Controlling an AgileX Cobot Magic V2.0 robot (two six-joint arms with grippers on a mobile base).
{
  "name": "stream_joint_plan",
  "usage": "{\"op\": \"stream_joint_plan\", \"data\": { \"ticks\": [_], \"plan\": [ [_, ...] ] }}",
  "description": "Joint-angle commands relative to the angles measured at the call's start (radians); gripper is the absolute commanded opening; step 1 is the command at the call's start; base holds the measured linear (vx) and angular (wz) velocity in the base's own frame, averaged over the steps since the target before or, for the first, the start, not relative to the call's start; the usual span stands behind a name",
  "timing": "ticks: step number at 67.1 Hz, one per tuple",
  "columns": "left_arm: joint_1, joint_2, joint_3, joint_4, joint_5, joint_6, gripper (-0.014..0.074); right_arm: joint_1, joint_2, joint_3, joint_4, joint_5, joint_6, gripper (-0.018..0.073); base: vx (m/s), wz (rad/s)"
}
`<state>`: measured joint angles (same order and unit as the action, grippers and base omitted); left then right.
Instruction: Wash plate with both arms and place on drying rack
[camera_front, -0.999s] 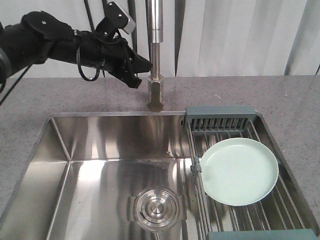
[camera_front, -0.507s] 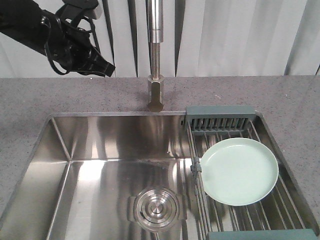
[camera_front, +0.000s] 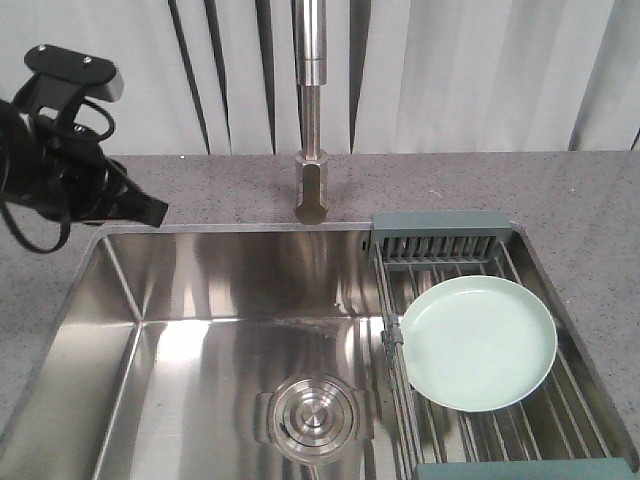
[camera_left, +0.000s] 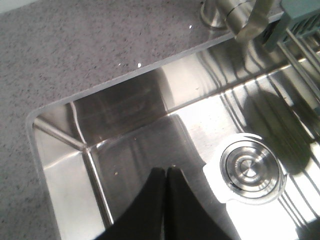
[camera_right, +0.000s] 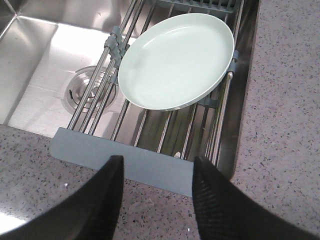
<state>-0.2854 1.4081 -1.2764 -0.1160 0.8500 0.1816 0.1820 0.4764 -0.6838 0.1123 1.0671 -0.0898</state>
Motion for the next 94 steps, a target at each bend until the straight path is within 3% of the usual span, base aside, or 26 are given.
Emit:
{"op": "stream_joint_plan", "data": {
  "ticks": [1,15,35,42,54,71,94],
  "plan": [
    [0.001,-0.110,0.057,0.033,-0.100,-0.052,-0.0007,0.003,0.005,-0.024,0.000,-0.055,0.000,0.0316,0.00,0.00],
    [0.001,-0.259,0.203,0.147,-0.148,-0.182,-0.0006,0.003,0.005,-0.024,0.000,-0.055,0.000,0.0316,0.00,0.00],
    [0.001,-0.443,0.355,0.398,-0.153,-0.531,-0.0006,0.003,0.005,-0.024,0.000,-0.055,0.000,0.0316,0.00,0.00],
    [0.001,-0.499,0.407,0.430,-0.132,-0.609,-0.0006,0.003,0.005,-0.024,0.000,-0.055,0.000,0.0316,0.00,0.00],
    [0.001,-0.595,0.504,0.387,-0.107,-0.606,-0.0006,0.003,0.005,-0.024,0.000,-0.055,0.000,0.0316,0.00,0.00],
    [0.001,-0.684,0.593,0.227,-0.106,-0.458,-0.0006,0.003,0.005,-0.024,0.000,-0.055,0.000,0.0316,0.00,0.00],
    [0.001,-0.688,0.597,0.229,-0.076,-0.451,-0.0006,0.003,0.005,-0.024,0.000,-0.055,0.000,0.0316,0.00,0.00]
  ]
}}
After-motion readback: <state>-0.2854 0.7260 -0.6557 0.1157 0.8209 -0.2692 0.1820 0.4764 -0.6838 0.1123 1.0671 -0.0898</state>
